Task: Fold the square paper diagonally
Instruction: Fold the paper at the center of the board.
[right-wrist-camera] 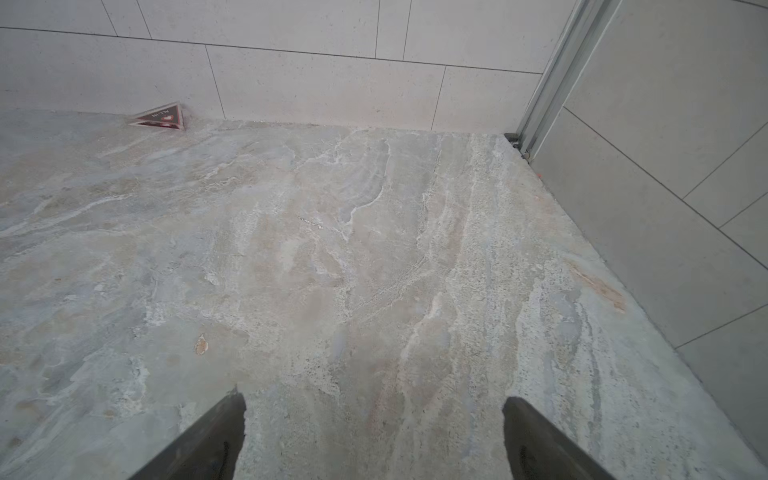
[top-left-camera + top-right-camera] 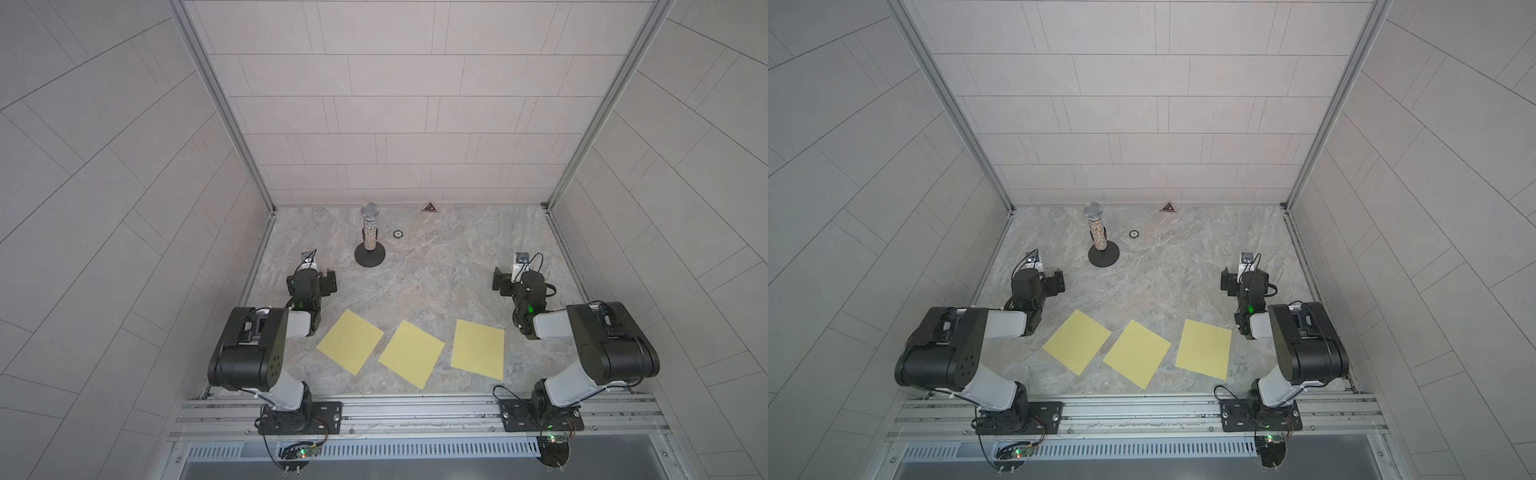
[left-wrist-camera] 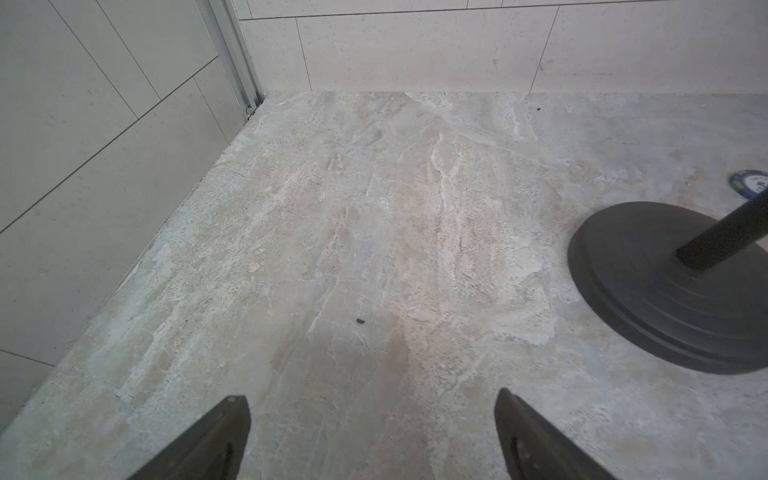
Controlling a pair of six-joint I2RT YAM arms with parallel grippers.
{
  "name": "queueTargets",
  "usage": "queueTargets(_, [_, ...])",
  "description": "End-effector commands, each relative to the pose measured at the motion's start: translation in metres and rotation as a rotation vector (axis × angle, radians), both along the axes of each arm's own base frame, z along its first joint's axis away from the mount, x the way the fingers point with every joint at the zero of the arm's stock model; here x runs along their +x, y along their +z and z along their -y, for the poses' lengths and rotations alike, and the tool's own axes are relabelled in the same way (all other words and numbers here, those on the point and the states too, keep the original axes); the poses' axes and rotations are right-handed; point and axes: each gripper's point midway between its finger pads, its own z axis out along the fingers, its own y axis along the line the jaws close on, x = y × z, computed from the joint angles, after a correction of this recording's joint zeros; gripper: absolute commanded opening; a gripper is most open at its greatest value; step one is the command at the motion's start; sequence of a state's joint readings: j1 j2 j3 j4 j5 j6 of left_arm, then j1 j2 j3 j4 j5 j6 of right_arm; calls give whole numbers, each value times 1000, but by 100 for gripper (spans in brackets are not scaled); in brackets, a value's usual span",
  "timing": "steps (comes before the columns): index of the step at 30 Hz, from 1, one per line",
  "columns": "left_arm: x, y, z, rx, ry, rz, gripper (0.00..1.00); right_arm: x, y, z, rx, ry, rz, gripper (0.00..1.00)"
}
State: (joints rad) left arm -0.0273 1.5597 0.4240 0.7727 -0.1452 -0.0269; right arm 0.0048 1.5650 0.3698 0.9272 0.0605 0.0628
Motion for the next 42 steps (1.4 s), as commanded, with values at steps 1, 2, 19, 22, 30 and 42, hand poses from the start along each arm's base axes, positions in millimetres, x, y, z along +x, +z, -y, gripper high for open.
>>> queueTargets(1, [4, 10, 0, 6, 0, 30, 100, 1, 2, -1, -8, 0, 8, 100])
queueTargets(2, [4, 10, 0, 6, -1, 30, 100, 1, 2, -1, -9, 1, 7, 100])
queueTargets(19, [4, 10, 0, 5, -1, 31, 100, 1, 2, -1, -5, -1, 6, 100])
queueTargets(22, [4, 11, 0, 5, -2, 34, 100, 1, 3, 0, -4, -2, 10, 100])
queueTargets(30, [-41, 91, -19, -133, 197, 172, 100, -22, 62, -26, -55, 1, 6, 100])
queueTargets(42, [-99, 136, 37, -747, 5, 369, 94, -117, 58, -24, 455, -161, -250, 100])
